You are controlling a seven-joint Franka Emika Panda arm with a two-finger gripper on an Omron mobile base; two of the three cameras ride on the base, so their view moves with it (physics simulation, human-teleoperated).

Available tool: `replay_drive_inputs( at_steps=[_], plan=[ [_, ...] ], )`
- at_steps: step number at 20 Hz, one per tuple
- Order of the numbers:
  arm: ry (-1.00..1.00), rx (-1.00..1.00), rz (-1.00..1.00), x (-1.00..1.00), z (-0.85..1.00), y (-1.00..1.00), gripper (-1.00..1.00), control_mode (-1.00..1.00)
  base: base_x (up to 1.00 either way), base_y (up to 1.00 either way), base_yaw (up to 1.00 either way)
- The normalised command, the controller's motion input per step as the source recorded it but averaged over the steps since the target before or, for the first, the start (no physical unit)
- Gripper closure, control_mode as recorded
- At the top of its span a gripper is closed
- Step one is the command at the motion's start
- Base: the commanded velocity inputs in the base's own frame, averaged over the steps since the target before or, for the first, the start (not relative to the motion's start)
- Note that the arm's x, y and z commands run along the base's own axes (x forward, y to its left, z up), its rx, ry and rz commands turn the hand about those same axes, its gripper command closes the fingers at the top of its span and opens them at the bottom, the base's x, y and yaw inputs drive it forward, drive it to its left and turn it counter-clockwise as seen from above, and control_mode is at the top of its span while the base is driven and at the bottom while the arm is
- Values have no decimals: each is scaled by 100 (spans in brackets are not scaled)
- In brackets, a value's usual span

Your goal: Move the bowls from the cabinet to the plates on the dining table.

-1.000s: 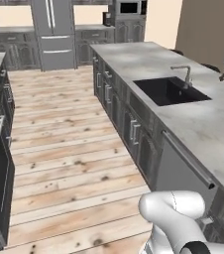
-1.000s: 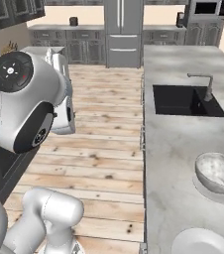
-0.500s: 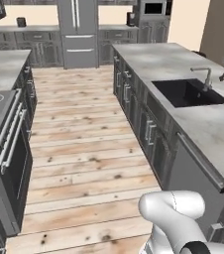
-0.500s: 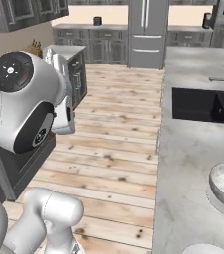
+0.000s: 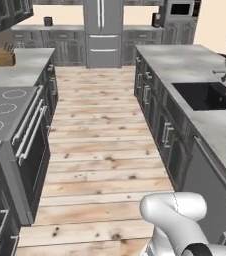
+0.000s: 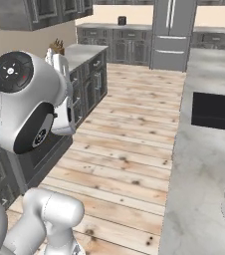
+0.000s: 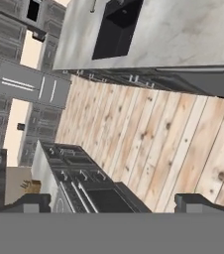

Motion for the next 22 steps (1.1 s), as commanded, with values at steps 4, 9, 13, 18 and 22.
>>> replay_drive_inputs(
  at_steps=[4, 9, 13, 18, 22],
  plan=[
    [0, 0, 0, 0, 0, 0, -100, 100, 0, 3, 25],
    [0, 0, 0, 0, 0, 0, -100, 100, 0, 6, 25],
    [0, 0, 0, 0, 0, 0, -100, 100, -4, 12, 23],
    [0, 0, 0, 0, 0, 0, -100, 100, -30, 40, 10],
    [0, 0, 0, 0, 0, 0, -100, 100, -52, 51, 0]
  ],
)
